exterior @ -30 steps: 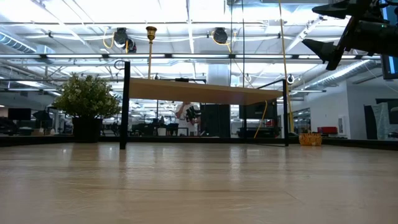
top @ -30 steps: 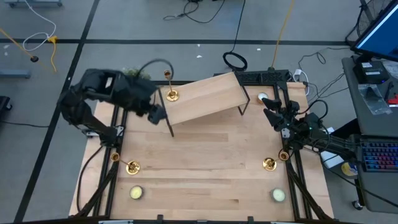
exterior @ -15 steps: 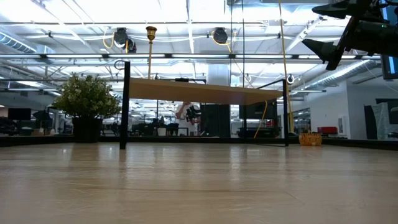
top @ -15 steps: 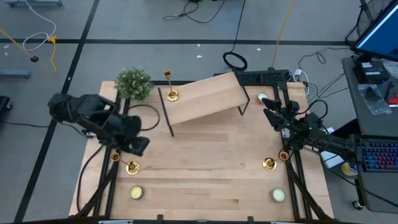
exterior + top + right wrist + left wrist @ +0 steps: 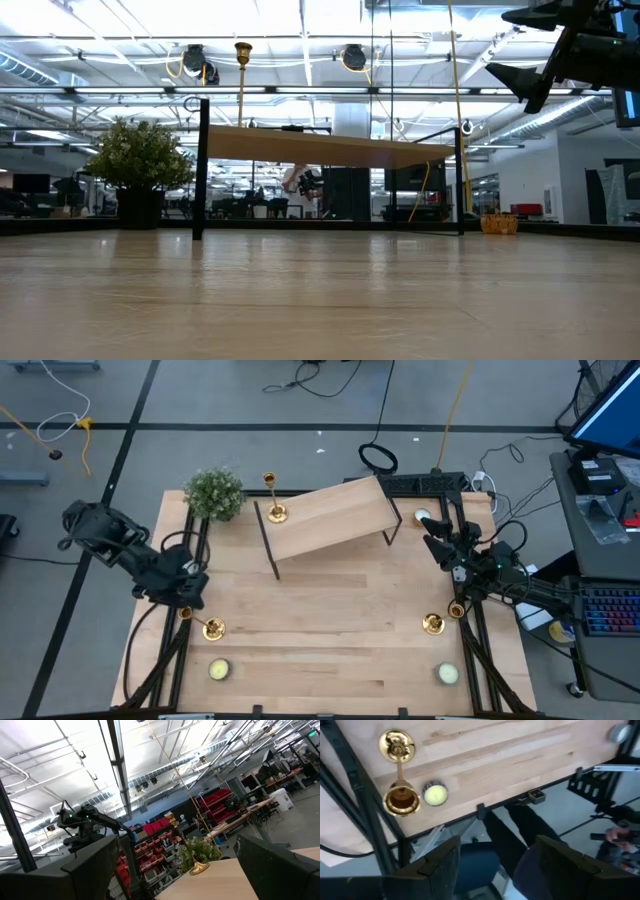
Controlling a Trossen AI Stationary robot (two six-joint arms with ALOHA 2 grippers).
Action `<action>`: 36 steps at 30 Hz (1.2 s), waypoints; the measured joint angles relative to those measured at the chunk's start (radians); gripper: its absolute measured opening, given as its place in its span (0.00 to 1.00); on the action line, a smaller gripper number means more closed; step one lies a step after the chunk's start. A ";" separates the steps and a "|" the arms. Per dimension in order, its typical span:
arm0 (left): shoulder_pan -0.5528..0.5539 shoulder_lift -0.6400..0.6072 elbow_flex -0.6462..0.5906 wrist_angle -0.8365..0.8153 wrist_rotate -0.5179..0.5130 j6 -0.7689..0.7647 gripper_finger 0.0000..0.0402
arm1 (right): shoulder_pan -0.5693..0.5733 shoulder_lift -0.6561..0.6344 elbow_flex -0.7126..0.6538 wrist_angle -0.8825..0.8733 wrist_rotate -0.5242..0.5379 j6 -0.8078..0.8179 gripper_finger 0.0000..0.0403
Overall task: Pick & Place candle stick holders
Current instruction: Put the left gold candle holder on the shelf aligned with gold candle holder
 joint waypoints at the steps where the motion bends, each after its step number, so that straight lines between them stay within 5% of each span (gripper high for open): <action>1: -0.007 -0.004 -0.018 0.000 0.007 -0.003 0.63 | 0.000 0.000 0.000 -0.002 0.000 0.000 0.94; 7: -0.066 -0.051 -0.160 -0.003 0.109 -0.058 0.63 | 0.000 0.000 0.000 -0.003 0.000 0.000 0.94; 16: -0.165 -0.121 -0.248 -0.001 0.017 -0.195 0.63 | 0.000 0.000 0.000 -0.002 0.000 0.000 0.94; 22: -0.194 -0.133 -0.341 -0.003 0.083 -0.230 0.63 | 0.000 0.000 0.000 -0.002 0.000 0.000 0.94; 36: -0.215 -0.134 -0.353 -0.001 0.024 -0.224 0.63 | 0.000 0.000 0.000 -0.002 0.004 0.001 0.94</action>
